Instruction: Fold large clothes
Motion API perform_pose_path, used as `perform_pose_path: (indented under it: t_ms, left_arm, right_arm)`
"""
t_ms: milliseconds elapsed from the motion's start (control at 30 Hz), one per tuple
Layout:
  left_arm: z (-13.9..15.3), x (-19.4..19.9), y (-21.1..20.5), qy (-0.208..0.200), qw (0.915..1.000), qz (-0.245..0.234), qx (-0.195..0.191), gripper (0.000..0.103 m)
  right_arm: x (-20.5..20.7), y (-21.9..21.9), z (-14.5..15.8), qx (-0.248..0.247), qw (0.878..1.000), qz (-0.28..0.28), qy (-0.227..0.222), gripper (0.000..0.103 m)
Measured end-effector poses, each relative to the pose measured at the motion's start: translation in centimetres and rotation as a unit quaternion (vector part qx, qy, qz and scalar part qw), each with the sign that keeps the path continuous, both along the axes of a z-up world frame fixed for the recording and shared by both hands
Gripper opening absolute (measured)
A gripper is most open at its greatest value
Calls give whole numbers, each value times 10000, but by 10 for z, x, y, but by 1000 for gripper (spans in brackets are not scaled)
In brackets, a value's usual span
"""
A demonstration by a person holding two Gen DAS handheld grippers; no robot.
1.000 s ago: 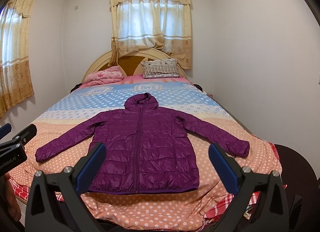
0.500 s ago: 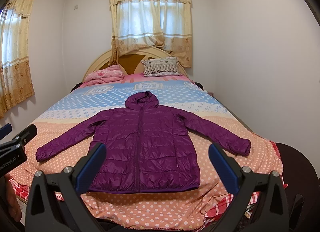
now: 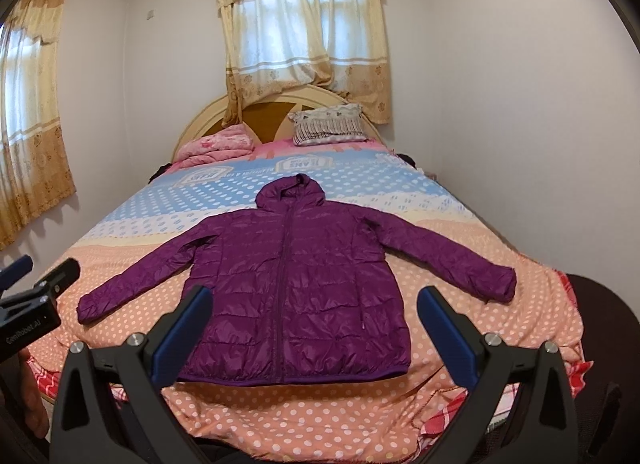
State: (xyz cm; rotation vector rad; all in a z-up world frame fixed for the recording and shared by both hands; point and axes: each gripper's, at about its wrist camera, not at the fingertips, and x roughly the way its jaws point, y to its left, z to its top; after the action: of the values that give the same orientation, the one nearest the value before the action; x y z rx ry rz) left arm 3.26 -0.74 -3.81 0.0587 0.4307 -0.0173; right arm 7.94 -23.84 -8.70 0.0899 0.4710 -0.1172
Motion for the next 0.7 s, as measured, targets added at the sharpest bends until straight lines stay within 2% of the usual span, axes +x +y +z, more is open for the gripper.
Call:
perform_pose_path:
  t_ms: [167, 267, 300, 400, 500, 567, 700]
  left_arm:
    - [-37, 45, -5, 358, 9988, -86, 319, 102]
    - [-55, 75, -8, 563, 9974, -125, 427, 102]
    - [-61, 87, -9, 600, 9971, -164, 431, 102]
    - [-72, 116, -12, 584, 9966, -148, 553, 102]
    - [-85, 150, -13, 587, 9963, -105, 621, 102]
    - [-96, 178, -12, 694, 9951, -25, 706, 102]
    - [-111, 219, -7, 947, 9921, 174, 803, 102]
  right_arm:
    - [38, -57, -38, 161, 9975, -506, 456, 103]
    - [60, -109, -68, 409, 9899, -1036, 875, 103]
    - [65, -134, -78, 644, 9855, -1237, 967, 102]
    - [79, -189, -97, 936, 9712, -1791, 1261, 96]
    - [94, -240, -113, 1187, 9547, -2266, 1518, 84]
    - [103, -265, -118, 1325, 9446, -2510, 1650, 81]
    - [123, -297, -126, 1377, 9318, -2787, 1873, 79]
